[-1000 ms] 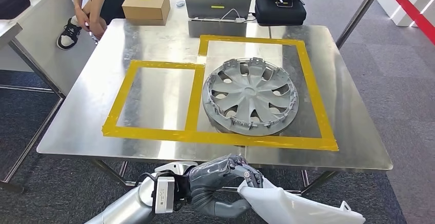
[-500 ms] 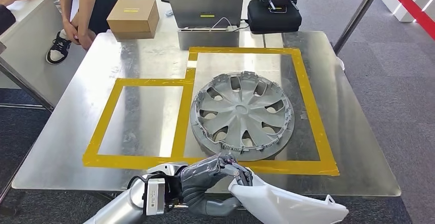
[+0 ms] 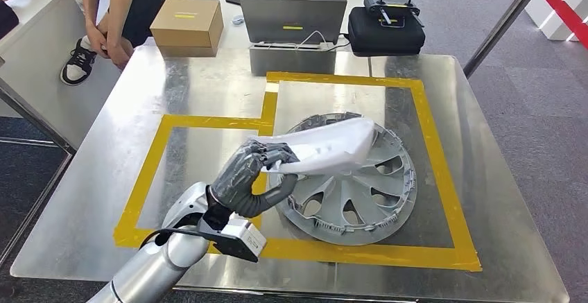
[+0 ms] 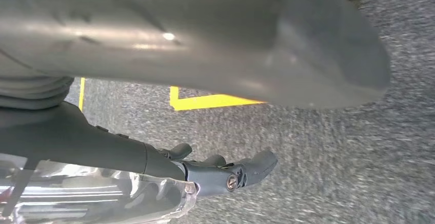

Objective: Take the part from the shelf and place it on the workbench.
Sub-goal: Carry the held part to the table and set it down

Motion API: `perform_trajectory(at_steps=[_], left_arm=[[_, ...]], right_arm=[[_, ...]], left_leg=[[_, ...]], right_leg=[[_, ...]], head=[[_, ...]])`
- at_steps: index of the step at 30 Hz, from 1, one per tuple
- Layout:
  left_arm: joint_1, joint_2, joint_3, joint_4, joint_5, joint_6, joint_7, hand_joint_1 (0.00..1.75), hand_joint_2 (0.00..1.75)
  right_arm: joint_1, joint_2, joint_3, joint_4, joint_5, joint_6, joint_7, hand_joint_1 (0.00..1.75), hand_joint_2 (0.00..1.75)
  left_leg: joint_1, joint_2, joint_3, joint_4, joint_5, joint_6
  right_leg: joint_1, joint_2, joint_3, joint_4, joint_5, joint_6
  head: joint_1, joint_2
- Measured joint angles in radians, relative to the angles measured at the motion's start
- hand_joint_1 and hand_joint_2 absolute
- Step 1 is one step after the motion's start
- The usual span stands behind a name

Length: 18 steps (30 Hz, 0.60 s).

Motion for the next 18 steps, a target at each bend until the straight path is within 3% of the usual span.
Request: perform_trajectory(at_steps=[2,6,9,11,15,18], left_arm=[[-0.008,0.011,0.051,0.043,-0.145,0.108,0.028,1.75,1.75],[-0.023,0.037,0.145,0.156,-0.387,0.293,0.099,1.75,1.75],[-0.025,0.050,0.206,0.231,-0.494,0.361,0.152,1.75,1.75],[-0.024,0.058,0.244,0.283,-0.568,0.392,0.191,1.75,1.75],[-0.015,0.072,0.316,0.378,-0.659,0.422,0.243,1.75,1.75],[-0.003,0.079,0.354,0.430,-0.719,0.415,0.286,1.75,1.75]], right_arm=[[-0.001,0.000,0.000,0.000,0.000,-0.002,0.007,0.00,0.00],[0.000,0.003,-0.001,0.000,-0.003,-0.010,0.014,0.00,0.00],[0.001,0.004,-0.002,0.000,-0.007,-0.014,0.017,0.00,0.00],[0.001,0.004,-0.006,0.000,-0.009,-0.015,0.021,0.00,0.00],[0.002,0.004,-0.010,0.000,-0.011,-0.016,0.026,0.00,0.00],[0.004,0.004,-0.010,0.000,-0.010,-0.016,0.028,0.00,0.00]], left_leg=[[-0.004,-0.001,0.006,0.002,-0.010,-0.006],[-0.007,0.000,0.011,-0.003,-0.012,0.015],[-0.007,0.001,0.018,-0.011,-0.012,0.014],[-0.007,0.002,0.020,-0.015,-0.012,0.007],[-0.005,0.003,0.023,-0.019,-0.012,-0.019],[-0.004,0.003,0.023,-0.020,-0.012,-0.022]], right_leg=[[0.001,0.002,0.028,-0.069,0.026,-0.005],[0.002,0.007,0.034,-0.074,0.024,-0.011],[0.004,0.009,0.036,-0.073,0.020,-0.017],[0.005,0.009,0.037,-0.073,0.018,-0.020],[0.006,0.009,0.037,-0.073,0.017,-0.023],[0.006,0.009,0.039,-0.073,0.016,-0.023]], head=[[-0.001,0.000],[-0.002,0.000],[-0.002,0.000],[-0.002,0.000],[-0.002,0.000],[-0.001,0.000]])
